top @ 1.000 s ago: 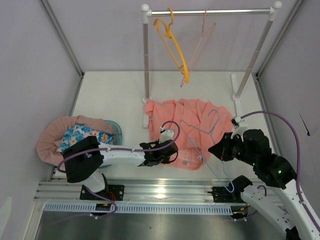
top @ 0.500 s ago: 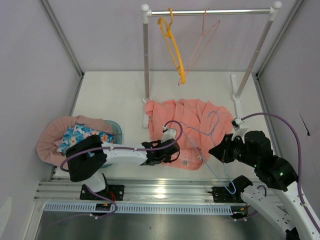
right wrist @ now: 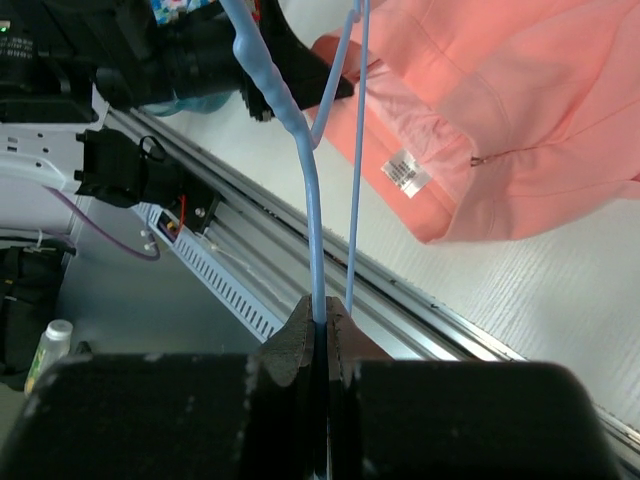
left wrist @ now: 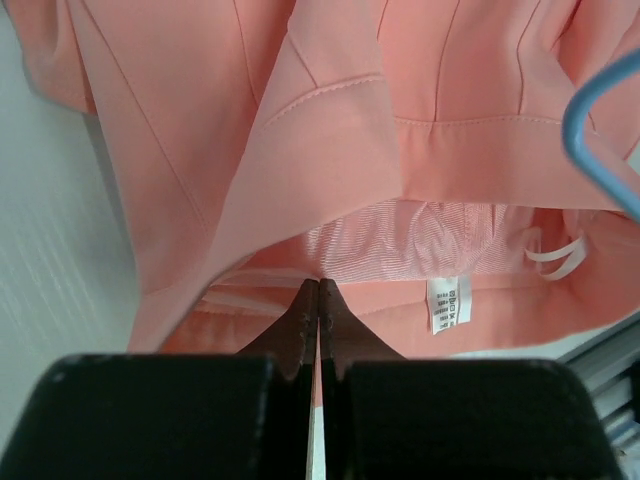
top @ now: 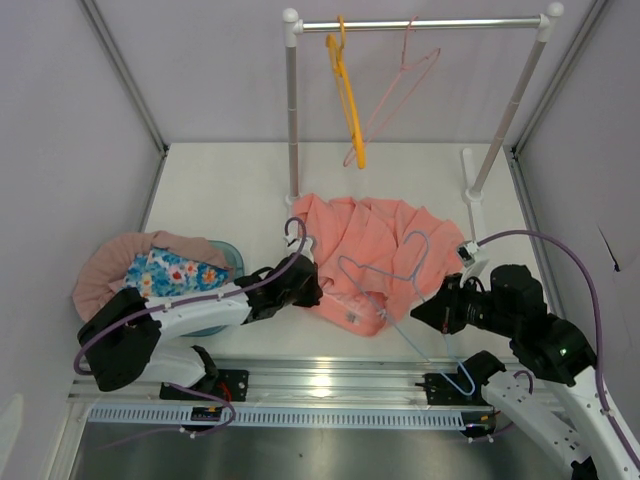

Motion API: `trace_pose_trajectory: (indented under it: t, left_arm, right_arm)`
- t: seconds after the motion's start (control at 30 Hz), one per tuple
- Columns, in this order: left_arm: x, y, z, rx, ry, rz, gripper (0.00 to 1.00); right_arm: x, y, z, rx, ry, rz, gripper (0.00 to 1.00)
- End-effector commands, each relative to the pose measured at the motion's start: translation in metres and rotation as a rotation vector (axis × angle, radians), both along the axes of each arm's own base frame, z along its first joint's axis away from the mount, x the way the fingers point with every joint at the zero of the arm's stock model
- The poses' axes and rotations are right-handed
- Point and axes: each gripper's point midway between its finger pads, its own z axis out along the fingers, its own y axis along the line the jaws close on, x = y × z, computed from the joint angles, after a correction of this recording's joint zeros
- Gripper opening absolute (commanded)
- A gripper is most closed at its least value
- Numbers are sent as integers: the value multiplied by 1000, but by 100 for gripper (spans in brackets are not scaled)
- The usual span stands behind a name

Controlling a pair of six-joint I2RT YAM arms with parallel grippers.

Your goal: Place the skirt on the hanger

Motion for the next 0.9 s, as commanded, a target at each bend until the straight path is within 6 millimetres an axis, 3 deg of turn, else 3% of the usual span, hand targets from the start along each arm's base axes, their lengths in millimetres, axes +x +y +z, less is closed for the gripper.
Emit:
trace_pose_trajectory:
  t: [0.0,0.17,0.43,0.6,0.87]
  left_arm:
    - [2,-6,16,-107,-8,-32,0]
    - [0,-4,15,-122,11,-37,0]
    - [-3,6,10,-105,33,7,0]
    - [-4,14,9,-82,37,30,0]
    - [-5,19,11,-78,33,44,0]
  right_arm:
    - [-5,11,12,71,-30,65,0]
    - [-14,21,4,119,7,126,0]
    - [-13,17,-39,62,107,84,0]
    - [-10,19,-56,56,136,75,0]
    - [-9,20,-59,58,145,63,0]
